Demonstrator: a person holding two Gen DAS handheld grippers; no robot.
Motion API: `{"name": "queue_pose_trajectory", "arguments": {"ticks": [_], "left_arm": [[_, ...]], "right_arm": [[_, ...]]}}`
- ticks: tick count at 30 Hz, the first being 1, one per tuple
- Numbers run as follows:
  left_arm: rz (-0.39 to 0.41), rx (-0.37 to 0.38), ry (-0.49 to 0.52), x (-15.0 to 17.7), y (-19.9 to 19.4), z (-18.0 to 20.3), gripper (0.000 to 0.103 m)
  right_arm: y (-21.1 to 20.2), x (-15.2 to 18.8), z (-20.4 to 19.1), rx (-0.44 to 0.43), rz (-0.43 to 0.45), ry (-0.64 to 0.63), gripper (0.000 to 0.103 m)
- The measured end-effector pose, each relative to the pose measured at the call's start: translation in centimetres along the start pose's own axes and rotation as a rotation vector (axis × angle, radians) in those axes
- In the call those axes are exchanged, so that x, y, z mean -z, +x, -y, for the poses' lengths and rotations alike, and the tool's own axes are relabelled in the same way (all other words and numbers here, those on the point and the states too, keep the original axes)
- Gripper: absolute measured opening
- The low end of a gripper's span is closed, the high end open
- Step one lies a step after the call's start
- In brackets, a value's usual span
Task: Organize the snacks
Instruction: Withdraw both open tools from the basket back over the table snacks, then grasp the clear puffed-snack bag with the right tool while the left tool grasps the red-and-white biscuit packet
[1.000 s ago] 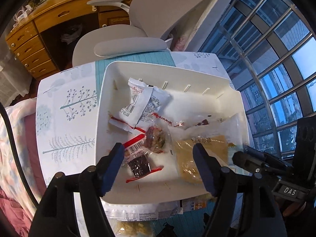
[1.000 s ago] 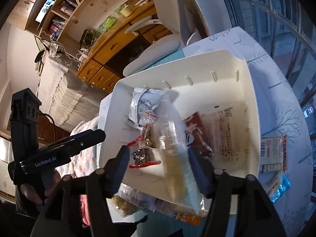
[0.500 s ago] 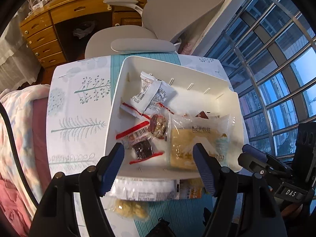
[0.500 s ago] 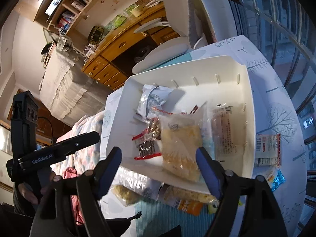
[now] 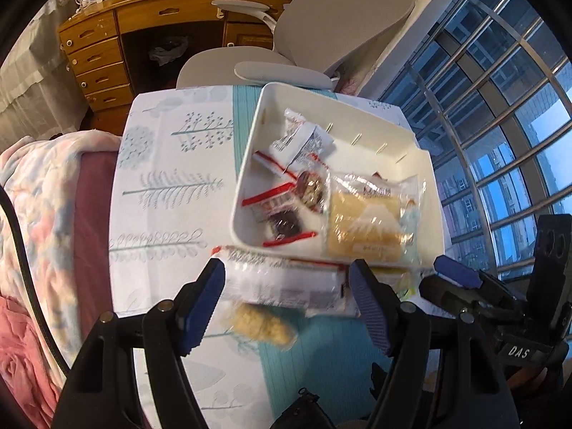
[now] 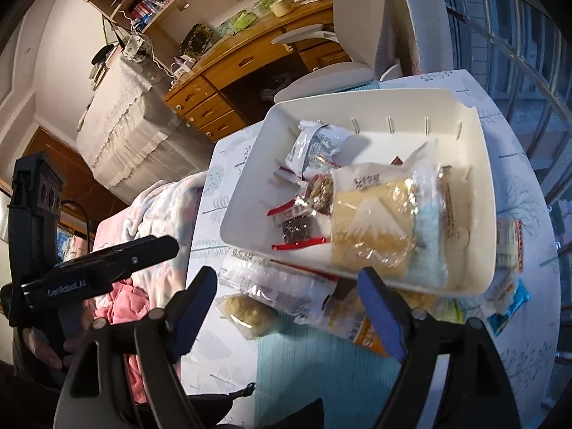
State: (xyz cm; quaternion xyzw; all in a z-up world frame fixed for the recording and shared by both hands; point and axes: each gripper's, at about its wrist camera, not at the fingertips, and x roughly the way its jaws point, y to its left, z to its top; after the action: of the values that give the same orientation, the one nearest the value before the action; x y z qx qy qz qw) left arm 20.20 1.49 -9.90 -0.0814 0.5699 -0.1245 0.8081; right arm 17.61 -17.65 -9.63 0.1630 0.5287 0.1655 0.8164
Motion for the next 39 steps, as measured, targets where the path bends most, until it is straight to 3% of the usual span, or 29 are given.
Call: {"name": "queue_pose_trajectory", "arguments": {"ticks": [20, 34, 39], "left_arm": [[-0.054, 0.013, 0.232, 4.7, -2.6, -7.4, 0.071], [-0.136, 0.051, 0.325, 5.6, 1.5, -9.6, 0.071], [-0.164, 0.07, 0.357, 5.5, 3.5, -9.7, 0.077]], "right_arm": [[0.9, 8.4, -7.3, 0.158, 0.149, 0.144, 0.081], [4.0, 11.8, -9.3, 0.296, 0.149, 0.147, 0.081], [5.6, 12.5, -9.4, 0.366, 0.127, 0.111, 0.081]]}}
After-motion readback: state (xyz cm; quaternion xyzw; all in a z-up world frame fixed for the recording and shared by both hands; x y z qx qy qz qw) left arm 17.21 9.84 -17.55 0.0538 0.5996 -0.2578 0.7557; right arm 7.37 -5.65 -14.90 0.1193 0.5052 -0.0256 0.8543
